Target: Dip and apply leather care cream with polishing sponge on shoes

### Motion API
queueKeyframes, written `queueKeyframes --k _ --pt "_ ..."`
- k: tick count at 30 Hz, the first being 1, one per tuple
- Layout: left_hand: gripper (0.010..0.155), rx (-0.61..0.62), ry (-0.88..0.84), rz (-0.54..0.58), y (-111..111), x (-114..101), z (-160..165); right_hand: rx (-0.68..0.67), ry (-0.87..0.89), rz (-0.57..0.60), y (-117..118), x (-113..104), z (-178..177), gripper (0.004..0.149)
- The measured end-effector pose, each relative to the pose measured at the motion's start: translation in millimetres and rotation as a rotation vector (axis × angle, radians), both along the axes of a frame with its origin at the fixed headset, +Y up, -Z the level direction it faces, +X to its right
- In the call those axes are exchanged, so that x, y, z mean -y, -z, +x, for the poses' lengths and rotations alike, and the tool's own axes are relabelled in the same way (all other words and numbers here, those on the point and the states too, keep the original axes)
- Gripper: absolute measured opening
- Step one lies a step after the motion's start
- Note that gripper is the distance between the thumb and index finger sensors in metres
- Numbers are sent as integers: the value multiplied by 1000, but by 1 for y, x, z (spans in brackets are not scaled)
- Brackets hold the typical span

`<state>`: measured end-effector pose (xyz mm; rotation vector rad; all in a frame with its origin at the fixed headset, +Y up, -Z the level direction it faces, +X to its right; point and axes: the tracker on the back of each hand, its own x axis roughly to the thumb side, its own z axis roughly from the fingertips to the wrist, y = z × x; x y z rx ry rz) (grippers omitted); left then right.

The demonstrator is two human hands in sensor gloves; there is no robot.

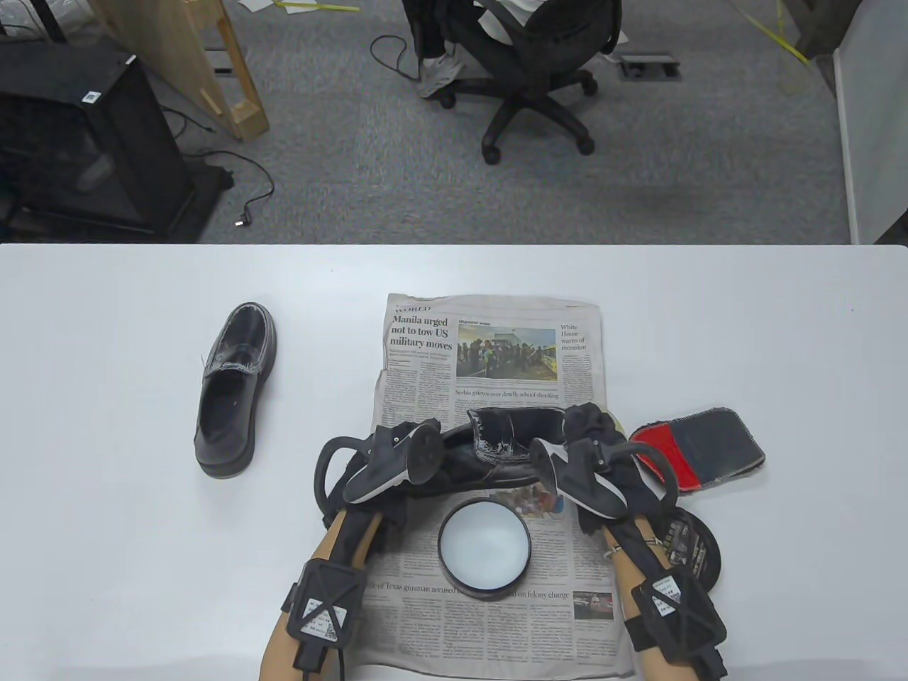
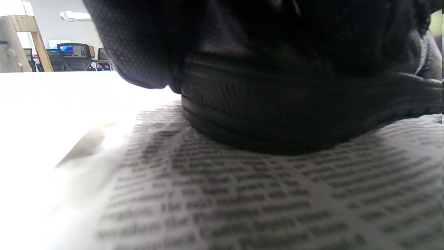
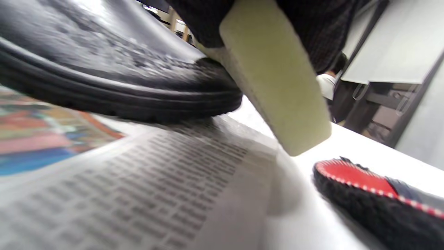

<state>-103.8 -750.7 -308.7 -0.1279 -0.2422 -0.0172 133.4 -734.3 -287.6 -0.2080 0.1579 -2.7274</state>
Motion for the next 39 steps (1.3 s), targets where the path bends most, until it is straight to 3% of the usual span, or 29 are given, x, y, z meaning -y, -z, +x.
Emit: queueKeyframes --k 2,5,10,15,18,21,29,34,39 --pt "84 3 -6 0 0 0 0 -45 10 21 -6 -2 -9 50" --pt "84 7 -2 -5 0 0 0 -93 161 -3 -1 -6 -24 51" --pt "85 6 -29 -8 0 1 -2 23 259 -38 31 -5 -27 52" --pt "86 0 -25 -6 -1 1 -2 99 168 -12 39 -1 -13 51" --pt "86 -4 -11 -1 -1 0 -2 153 92 -39 35 4 7 52" --pt "86 -4 -11 -1 -1 0 -1 112 146 -53 19 6 19 54" --pt "86 2 -19 -1 -1 1 -1 -66 130 9 -9 -5 -9 54" --pt "86 6 -29 -3 -1 1 -1 -52 146 21 13 -7 -29 53" --pt "87 2 -33 2 -1 2 -1 42 223 -6 32 -7 -18 53"
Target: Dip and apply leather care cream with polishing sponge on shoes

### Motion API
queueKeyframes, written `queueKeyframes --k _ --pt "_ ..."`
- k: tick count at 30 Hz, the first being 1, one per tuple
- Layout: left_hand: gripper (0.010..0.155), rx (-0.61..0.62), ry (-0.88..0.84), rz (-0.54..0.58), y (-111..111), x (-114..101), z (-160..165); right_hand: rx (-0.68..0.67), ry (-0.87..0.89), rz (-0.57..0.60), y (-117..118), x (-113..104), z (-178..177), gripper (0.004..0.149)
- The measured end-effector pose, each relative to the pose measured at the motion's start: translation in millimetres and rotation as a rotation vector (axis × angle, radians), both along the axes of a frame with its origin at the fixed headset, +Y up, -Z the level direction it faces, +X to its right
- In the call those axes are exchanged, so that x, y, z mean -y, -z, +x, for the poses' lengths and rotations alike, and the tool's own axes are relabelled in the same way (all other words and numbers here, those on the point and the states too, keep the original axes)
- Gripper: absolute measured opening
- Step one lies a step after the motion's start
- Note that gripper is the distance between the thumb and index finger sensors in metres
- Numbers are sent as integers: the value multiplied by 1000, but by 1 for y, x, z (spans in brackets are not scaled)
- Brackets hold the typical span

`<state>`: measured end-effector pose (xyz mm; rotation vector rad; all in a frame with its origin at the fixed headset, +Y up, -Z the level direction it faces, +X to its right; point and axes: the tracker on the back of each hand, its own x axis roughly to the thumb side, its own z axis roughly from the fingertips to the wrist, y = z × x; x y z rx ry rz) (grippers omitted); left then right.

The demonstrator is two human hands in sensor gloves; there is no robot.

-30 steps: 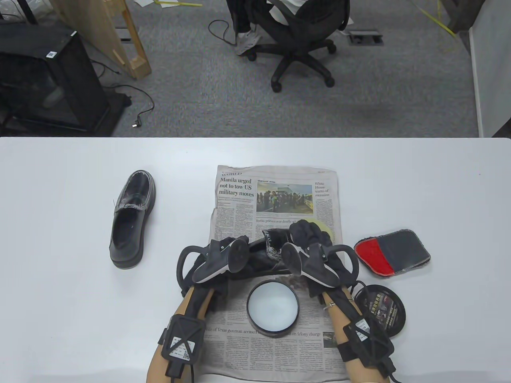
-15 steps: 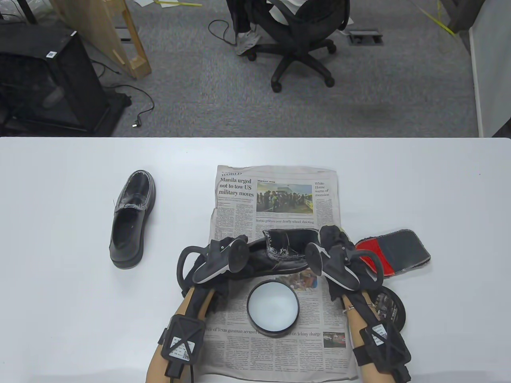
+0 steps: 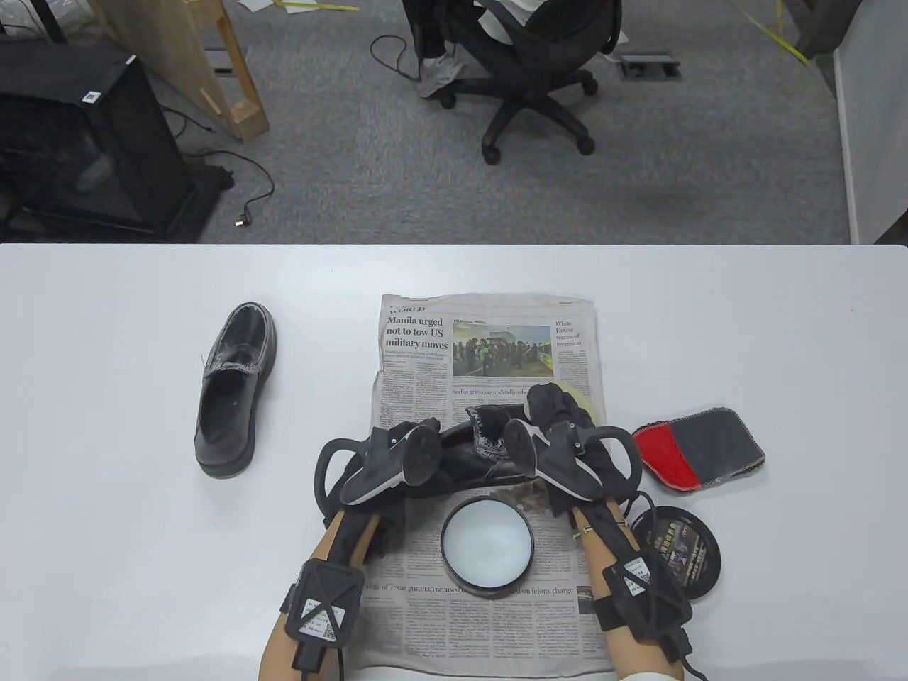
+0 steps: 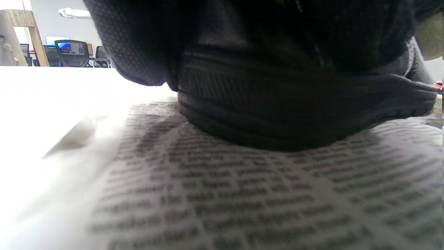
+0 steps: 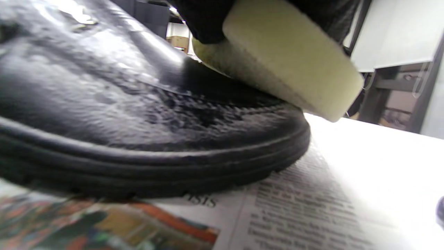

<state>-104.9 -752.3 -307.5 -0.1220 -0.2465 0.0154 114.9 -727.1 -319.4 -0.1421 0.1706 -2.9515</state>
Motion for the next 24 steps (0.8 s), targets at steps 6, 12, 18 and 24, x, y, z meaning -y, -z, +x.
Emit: queueKeyframes --k 6,12,18,24 --pt "87 -4 -1 2 0 0 0 78 42 -71 -4 7 35 53" --pt "86 1 6 0 0 0 0 -40 26 -36 -35 6 36 53" --pt "86 6 6 -4 0 0 0 -102 73 -17 -29 -3 8 50" --pt "86 5 -6 -5 0 0 0 50 138 -63 9 2 11 48"
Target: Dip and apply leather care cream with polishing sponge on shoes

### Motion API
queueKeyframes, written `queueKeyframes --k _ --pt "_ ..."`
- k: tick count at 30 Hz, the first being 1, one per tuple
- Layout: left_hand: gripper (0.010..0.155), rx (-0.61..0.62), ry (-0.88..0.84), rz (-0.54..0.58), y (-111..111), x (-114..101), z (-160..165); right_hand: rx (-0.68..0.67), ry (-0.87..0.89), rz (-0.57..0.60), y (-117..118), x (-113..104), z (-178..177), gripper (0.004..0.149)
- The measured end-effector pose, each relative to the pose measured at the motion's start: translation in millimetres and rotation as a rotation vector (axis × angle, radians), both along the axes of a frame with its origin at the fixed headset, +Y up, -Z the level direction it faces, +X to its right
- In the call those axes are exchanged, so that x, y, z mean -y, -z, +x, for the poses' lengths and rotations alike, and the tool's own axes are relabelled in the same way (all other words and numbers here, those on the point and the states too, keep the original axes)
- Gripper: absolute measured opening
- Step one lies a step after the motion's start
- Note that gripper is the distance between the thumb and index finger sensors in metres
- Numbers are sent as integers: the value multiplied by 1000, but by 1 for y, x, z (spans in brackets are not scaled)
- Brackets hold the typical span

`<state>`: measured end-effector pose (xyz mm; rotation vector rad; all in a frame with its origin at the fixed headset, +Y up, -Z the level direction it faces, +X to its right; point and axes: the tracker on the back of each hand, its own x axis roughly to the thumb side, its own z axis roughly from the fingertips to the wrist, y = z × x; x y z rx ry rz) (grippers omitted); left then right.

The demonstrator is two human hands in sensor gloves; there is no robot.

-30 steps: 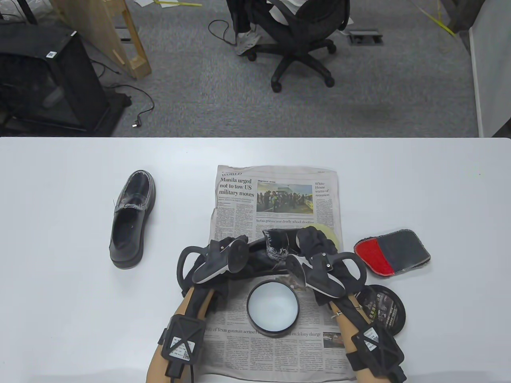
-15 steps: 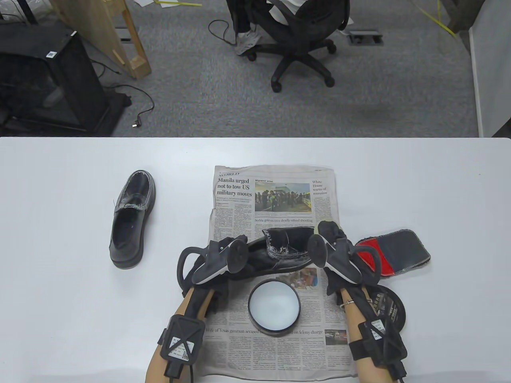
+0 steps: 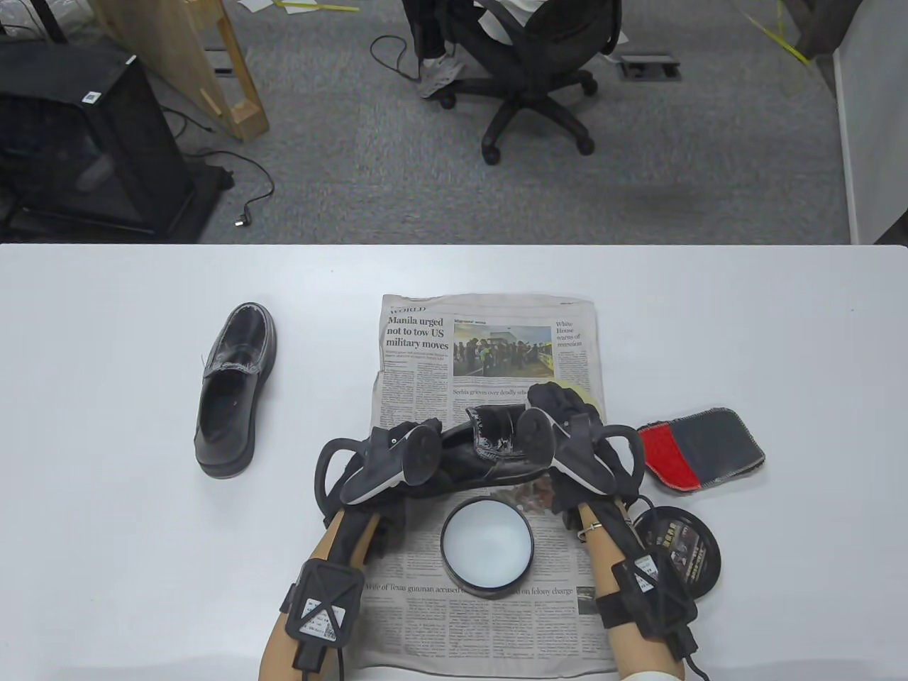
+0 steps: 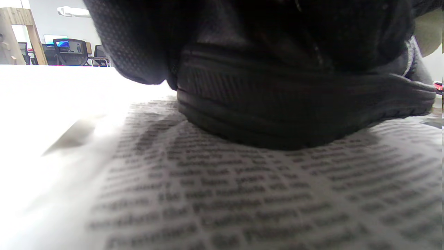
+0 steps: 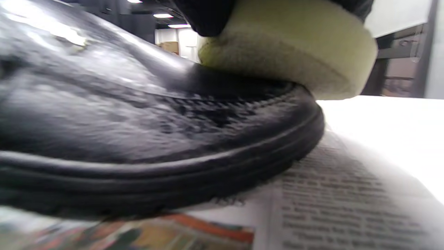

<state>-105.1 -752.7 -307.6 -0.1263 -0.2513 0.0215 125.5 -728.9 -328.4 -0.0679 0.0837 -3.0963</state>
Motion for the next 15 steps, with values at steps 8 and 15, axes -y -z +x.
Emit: queueKeyframes --k 8,15 --pt "86 -9 9 4 0 -1 0 30 -25 16 -15 3 29 47" --pt "85 -3 4 -1 1 0 1 -99 -88 102 -40 -4 9 45"
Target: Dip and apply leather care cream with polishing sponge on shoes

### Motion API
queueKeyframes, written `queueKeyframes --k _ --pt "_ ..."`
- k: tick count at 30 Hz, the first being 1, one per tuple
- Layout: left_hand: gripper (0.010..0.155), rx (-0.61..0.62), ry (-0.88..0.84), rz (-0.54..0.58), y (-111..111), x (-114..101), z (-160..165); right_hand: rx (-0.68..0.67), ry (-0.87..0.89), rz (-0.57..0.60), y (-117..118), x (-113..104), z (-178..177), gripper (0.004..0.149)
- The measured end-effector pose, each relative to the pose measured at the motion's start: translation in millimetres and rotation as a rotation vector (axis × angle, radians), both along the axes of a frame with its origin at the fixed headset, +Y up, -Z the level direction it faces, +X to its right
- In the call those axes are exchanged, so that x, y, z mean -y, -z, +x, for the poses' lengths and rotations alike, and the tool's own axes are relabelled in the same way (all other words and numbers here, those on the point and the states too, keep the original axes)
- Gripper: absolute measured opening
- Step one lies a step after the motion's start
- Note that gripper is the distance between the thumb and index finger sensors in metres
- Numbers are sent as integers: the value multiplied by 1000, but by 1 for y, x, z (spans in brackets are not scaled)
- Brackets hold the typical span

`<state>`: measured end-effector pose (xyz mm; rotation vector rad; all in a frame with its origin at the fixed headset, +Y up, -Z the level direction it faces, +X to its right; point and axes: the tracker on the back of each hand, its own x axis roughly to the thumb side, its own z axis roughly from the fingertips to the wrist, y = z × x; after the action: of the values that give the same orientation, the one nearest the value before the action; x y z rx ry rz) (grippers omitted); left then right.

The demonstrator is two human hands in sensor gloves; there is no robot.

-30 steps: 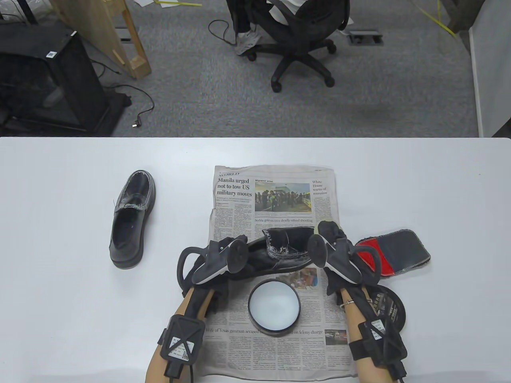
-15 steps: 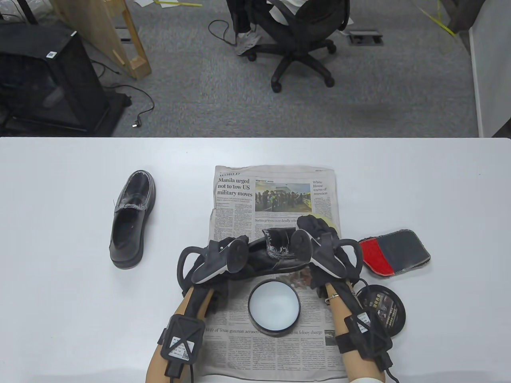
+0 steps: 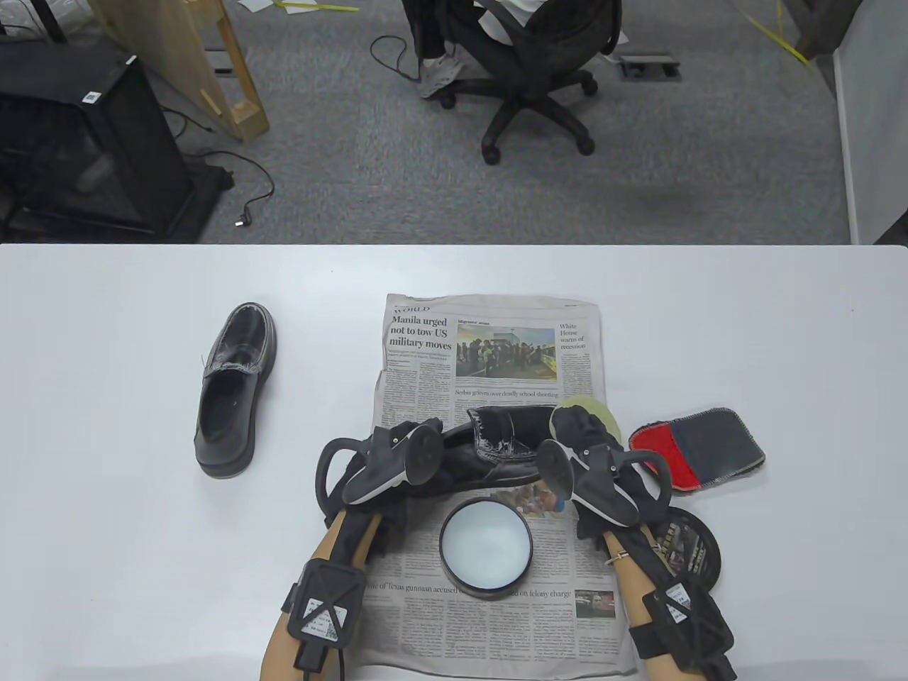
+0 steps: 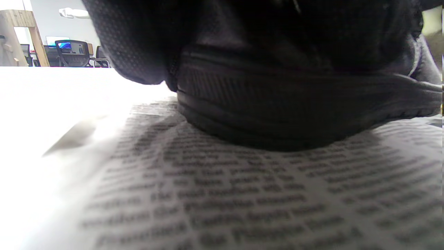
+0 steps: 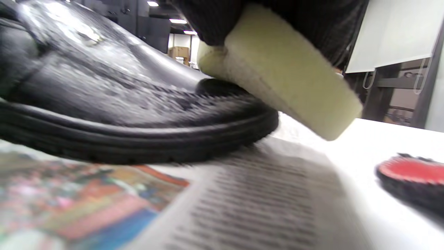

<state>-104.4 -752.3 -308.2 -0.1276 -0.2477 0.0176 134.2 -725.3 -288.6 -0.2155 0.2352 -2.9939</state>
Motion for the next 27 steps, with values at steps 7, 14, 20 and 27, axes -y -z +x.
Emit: queueKeyframes --k 7,14,20,27 --pt "85 1 -4 0 0 0 0 86 55 -47 32 1 -11 45" --pt "86 -1 39 11 -1 -1 1 132 -155 -2 25 8 2 48" --pt "86 -6 48 13 -1 -2 2 14 -211 54 -6 6 -11 46" --pt "85 2 13 5 -1 0 1 -7 -85 53 10 -2 -30 44"
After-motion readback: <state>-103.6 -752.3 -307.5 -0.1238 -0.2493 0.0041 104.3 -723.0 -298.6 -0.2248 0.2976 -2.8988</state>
